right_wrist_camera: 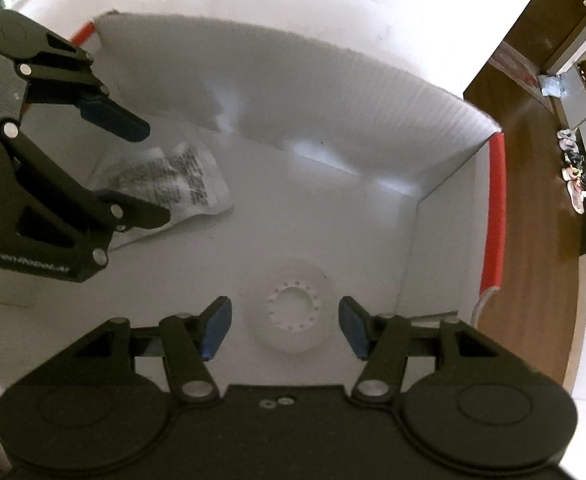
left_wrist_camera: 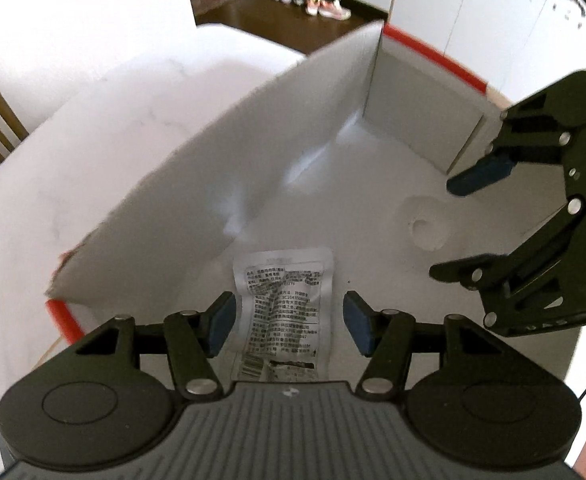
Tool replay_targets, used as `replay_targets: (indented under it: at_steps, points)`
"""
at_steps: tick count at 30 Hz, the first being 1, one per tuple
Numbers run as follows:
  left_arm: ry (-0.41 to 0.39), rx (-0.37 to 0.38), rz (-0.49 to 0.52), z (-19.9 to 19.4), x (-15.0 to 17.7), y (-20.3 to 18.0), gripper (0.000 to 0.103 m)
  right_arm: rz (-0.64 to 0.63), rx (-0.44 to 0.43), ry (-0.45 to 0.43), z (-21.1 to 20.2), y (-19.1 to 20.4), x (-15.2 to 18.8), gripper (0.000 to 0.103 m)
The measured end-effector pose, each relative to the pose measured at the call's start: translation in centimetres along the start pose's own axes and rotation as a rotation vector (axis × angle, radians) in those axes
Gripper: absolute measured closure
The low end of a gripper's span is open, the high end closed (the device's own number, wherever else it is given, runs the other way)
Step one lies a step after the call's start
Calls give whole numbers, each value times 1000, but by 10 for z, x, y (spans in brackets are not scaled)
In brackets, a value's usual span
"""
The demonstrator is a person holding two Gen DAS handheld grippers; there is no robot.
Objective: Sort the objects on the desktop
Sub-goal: 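Lower the sachet onto the box floor and open the left gripper, then withdraw the left gripper from the box back over the table pile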
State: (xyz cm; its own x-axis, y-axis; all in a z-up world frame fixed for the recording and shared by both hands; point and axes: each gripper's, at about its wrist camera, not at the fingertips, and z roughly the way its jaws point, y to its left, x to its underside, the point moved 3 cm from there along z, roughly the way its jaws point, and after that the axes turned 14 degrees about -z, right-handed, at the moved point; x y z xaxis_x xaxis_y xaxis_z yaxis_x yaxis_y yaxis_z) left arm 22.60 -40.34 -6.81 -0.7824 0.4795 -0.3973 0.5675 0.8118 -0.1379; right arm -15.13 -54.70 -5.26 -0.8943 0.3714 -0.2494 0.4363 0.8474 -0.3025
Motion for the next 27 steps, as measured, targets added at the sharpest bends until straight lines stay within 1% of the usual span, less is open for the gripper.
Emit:
replay_targets:
  at_steps: [1,4,5,7,8,10,12,18,20,27]
  points:
    - [-12,7,-6,-6,2,1,45,1,-2,-8,-1,-10,-6,44]
    - [-40,11,-20,-18,8,5,45,9,4,-32,-9,-13,-5,44]
    - [-50,11,-23,-21,10,7,45,11,11,-37,-17,-20,-13,44]
    - [-71,14,-34,-32,15,13,45,13,17,-54,-26,-17,-13,44]
    - [-84,20,-41,-31,6,8,45,13,21,-62,-28,-15,-14,44]
    - [-105,32,-51,-38,10,10,45,16,37,-80,-40,-8,-14,44]
    - [-135,45,-60,-48,15,12,45,22,42,-106,-43,-8,-15,44]
    - [-200,63,-84,-69,26,15,45,45,118,-184,-66,6,-13,44]
    - [-217,68,-85,-73,30,15,45,57,130,-207,-78,10,-11,44]
    - [-256,98,-91,-95,51,25,45,108,123,-281,-93,29,-9,44]
